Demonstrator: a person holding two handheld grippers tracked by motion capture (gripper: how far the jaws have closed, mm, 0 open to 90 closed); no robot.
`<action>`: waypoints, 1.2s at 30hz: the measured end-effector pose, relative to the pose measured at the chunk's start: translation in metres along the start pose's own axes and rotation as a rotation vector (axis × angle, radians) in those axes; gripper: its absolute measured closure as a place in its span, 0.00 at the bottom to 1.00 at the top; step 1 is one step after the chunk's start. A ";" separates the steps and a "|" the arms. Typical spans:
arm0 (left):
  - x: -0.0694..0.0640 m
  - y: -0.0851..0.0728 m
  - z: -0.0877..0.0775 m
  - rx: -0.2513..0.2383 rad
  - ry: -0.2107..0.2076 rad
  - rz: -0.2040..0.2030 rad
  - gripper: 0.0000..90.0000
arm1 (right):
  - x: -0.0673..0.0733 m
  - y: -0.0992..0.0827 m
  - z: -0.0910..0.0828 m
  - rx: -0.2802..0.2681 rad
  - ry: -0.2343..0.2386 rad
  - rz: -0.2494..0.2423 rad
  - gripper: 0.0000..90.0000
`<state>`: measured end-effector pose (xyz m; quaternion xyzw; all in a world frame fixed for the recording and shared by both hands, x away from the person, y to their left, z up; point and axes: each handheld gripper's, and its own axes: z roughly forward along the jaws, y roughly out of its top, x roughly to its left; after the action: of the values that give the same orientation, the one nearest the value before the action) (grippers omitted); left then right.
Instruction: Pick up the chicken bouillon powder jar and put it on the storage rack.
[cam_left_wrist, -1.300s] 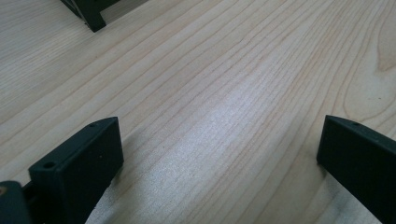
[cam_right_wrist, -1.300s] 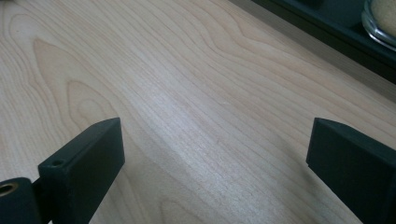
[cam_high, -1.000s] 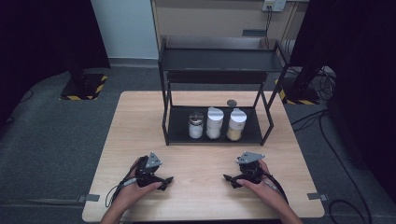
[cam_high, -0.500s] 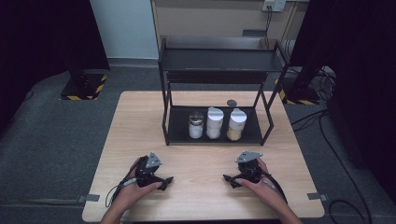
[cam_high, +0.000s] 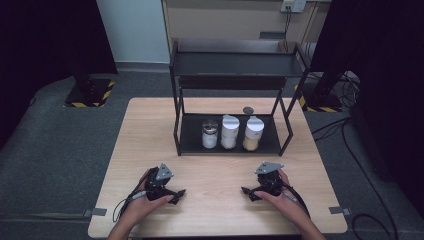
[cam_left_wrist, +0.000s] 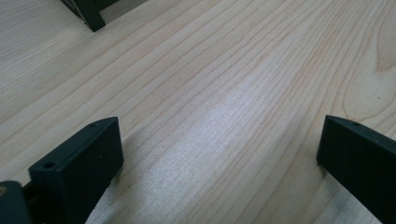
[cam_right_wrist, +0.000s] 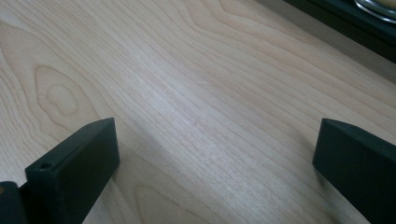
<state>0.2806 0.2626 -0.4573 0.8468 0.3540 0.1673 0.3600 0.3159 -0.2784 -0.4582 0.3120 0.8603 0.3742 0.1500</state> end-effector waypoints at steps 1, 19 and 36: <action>0.000 0.000 0.000 0.000 0.000 0.000 0.00 | 0.000 0.000 -0.001 0.001 -0.001 0.001 0.01; 0.000 0.000 0.000 -0.001 -0.001 0.000 0.00 | -0.005 -0.004 -0.004 0.001 0.003 -0.004 0.01; -0.001 0.000 0.000 0.000 0.000 0.000 0.00 | -0.005 -0.004 -0.004 0.001 0.003 -0.004 0.01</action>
<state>0.2798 0.2626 -0.4573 0.8469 0.3539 0.1673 0.3599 0.3161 -0.2857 -0.4582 0.3098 0.8613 0.3740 0.1495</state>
